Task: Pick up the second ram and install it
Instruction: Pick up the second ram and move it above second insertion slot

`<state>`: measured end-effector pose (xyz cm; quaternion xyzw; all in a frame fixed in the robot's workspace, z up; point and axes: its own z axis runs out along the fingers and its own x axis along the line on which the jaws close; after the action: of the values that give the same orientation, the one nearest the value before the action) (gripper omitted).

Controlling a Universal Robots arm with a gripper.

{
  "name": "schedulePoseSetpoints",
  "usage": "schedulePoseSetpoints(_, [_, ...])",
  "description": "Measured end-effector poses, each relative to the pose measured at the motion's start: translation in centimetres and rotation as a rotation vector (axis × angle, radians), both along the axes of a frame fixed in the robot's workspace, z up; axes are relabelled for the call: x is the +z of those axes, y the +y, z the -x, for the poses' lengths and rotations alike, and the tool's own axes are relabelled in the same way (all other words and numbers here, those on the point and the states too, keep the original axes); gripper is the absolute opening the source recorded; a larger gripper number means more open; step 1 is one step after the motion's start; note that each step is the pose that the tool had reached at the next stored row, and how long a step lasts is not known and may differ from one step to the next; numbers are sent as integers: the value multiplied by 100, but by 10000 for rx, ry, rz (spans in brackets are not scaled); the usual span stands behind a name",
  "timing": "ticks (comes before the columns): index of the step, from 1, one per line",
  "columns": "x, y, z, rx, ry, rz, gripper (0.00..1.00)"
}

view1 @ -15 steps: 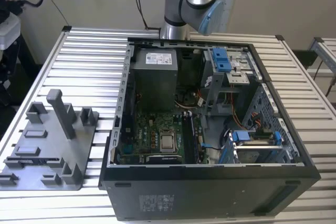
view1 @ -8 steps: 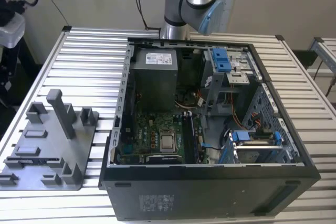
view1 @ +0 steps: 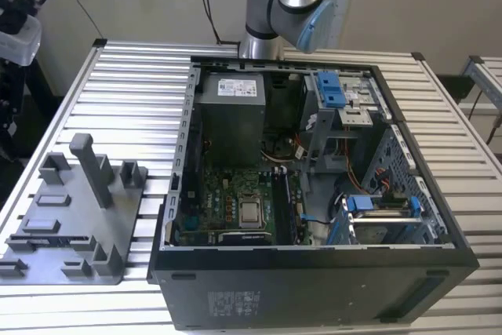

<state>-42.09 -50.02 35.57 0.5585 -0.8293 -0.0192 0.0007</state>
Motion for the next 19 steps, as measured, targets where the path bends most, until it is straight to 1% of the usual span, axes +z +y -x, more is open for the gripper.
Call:
schedulePoseSetpoints(10, [-14, 0, 0, 1827, 0, 1, 11])
schedulePoseSetpoints(14, [-23, 1, 2, 2471, 2, 2, 11])
schedulePoseSetpoints(17, [-31, 0, 9, 2852, 1, 2, 11])
schedulePoseSetpoints(19, [-31, 0, 11, 2957, 1, 1, 11])
